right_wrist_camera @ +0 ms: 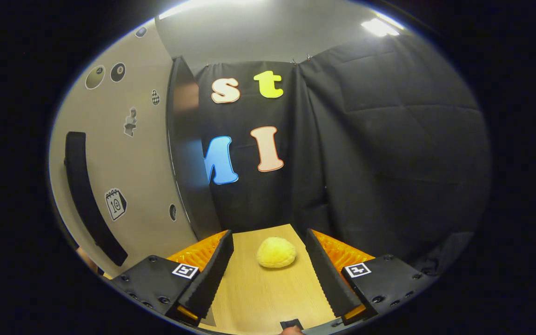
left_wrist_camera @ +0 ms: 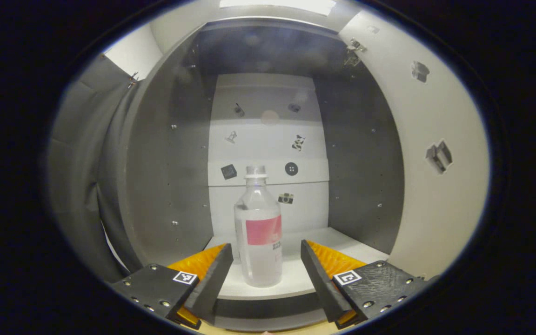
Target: Open the cabinet door with the right hand, grasp the bottle in the cabinet with the left hand and place it on the coaster, then close the cabinet door with the right hand.
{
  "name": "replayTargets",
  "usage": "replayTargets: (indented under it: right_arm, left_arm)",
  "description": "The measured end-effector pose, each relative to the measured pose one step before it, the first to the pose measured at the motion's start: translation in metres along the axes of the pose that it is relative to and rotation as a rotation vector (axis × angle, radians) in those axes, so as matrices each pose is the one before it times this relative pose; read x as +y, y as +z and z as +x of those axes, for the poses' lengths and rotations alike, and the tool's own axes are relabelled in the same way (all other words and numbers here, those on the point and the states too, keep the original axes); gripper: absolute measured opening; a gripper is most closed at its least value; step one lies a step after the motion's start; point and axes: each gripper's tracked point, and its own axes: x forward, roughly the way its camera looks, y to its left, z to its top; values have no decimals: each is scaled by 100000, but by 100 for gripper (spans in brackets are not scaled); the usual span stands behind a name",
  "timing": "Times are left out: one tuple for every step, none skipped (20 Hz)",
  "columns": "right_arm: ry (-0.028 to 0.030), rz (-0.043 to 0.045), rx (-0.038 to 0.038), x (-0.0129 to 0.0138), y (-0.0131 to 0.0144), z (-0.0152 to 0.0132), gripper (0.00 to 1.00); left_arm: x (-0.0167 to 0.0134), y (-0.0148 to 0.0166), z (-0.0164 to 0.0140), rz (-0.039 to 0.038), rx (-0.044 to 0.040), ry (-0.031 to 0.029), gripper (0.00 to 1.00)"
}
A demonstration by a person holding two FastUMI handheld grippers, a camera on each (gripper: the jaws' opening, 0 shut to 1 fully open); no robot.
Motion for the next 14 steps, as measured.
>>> replayTargets:
  right_arm:
    - [-650, -20, 481, 114, -161, 301, 98]
    - [-459, -16, 644, 81, -270, 365, 98]
    - [-318, -13, 527, 120, -128, 220, 98]
    - [-140, -108, 627, 181, -245, 441, 98]
    - [-102, -189, 426, 212, -130, 251, 98]
    - [-17, -218, 310, 144, -108, 201, 98]
    - [334, -273, 211, 144, -40, 267, 98]
    - [626, -261, -44, 215, 124, 231, 98]
    - [619, -320, 90, 106, 98, 84, 98]
    - [563, -229, 96, -48, -33, 83, 98]
    - [528, -74, -143, -76, 121, 31, 98]
    - [649, 184, -300, -45, 200, -68, 98]
    - [913, 244, -356, 82, 125, 88, 98]
    - [972, 288, -311, -51, 135, -47, 98]
  left_arm:
    - [281, -446, 855, 304, 605, 341, 87]
    - [168, -353, 597, -2, 354, 348, 87]
    - [204, -419, 730, -48, 744, 404, 89]
    - [266, -310, 618, 312, 733, 591, 90]
    - [184, -337, 542, 705, 658, 293, 90]
    - [-10, -193, 273, 547, 501, -442, 90]
    - [-191, 69, 87, -64, 120, -1194, 87]
    - [-151, 152, 195, -563, -328, -426, 82]
    - [5, 0, -482, -832, -52, -165, 75]
    - [173, 185, -350, -1062, -438, 499, 73]
    - [-23, 216, -511, -846, -645, 89, 75]
    - [57, 264, -716, -421, -736, 500, 75]
    - [100, 144, -1033, 222, -645, 605, 75]
    - [158, 187, -976, 569, -620, 645, 75]
